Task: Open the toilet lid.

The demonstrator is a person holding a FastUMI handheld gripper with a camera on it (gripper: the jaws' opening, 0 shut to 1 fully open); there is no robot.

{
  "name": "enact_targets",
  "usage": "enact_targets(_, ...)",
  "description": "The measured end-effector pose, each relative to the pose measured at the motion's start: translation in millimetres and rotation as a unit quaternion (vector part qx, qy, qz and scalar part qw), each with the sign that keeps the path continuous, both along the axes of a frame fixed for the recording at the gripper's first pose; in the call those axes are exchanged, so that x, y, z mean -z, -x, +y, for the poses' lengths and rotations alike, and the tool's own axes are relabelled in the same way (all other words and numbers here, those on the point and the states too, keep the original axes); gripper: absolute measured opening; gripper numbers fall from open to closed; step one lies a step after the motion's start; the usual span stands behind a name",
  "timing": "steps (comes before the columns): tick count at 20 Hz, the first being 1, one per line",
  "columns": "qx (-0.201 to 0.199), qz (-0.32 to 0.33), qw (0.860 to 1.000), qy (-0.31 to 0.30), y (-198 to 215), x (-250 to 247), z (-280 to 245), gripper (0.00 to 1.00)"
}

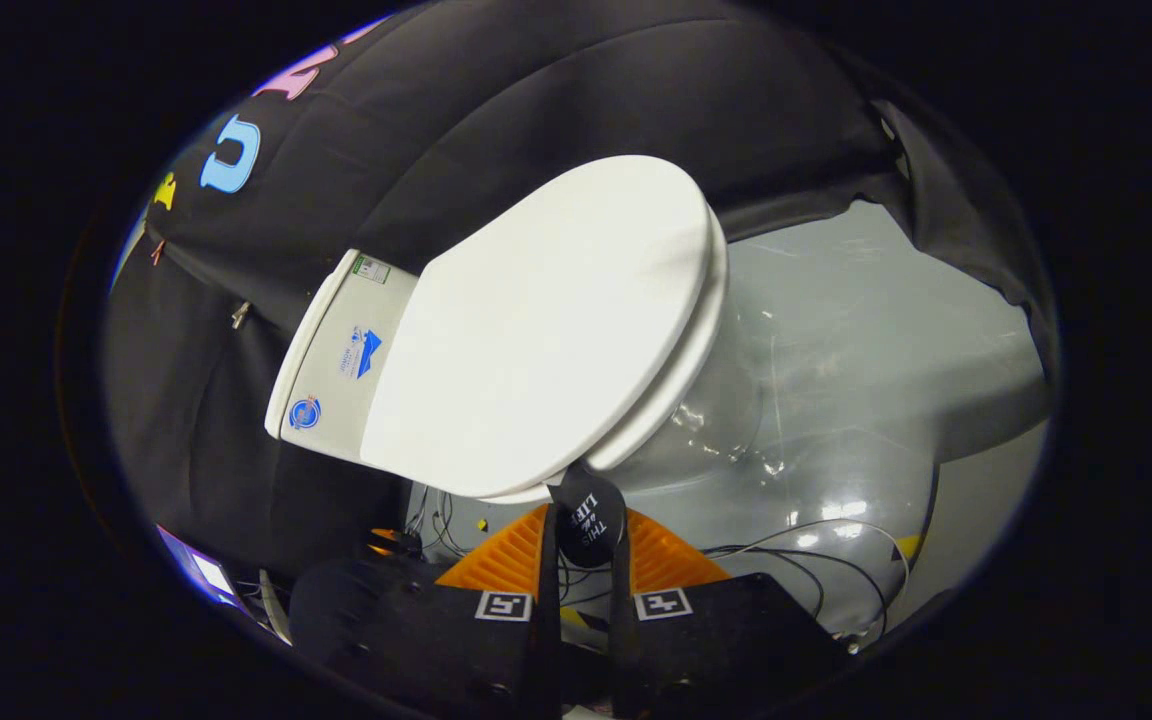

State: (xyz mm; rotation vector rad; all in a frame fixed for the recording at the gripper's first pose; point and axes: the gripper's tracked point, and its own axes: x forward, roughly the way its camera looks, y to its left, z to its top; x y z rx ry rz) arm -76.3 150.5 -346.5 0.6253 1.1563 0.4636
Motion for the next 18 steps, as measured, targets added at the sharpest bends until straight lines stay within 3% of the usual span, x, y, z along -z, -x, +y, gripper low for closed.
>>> enact_targets(3,-0.015,-0.011,1.000,0.014,0.3,-2.9,-4.8,0.23)
enact_targets(5,0.012,0.011,1.000,0.003,-3.1,-8.9,-4.8,0.06)
enact_targets(11,-0.038,-0.049,0.997,0.041,-6.0,-9.1,-5.5,0.05)
enact_targets(14,-0.033,-0.034,0.998,0.040,-4.7,-12.8,-3.6,0.05)
enact_targets(18,-0.070,-0.099,0.989,0.081,-10.3,-46.0,-7.0,0.05)
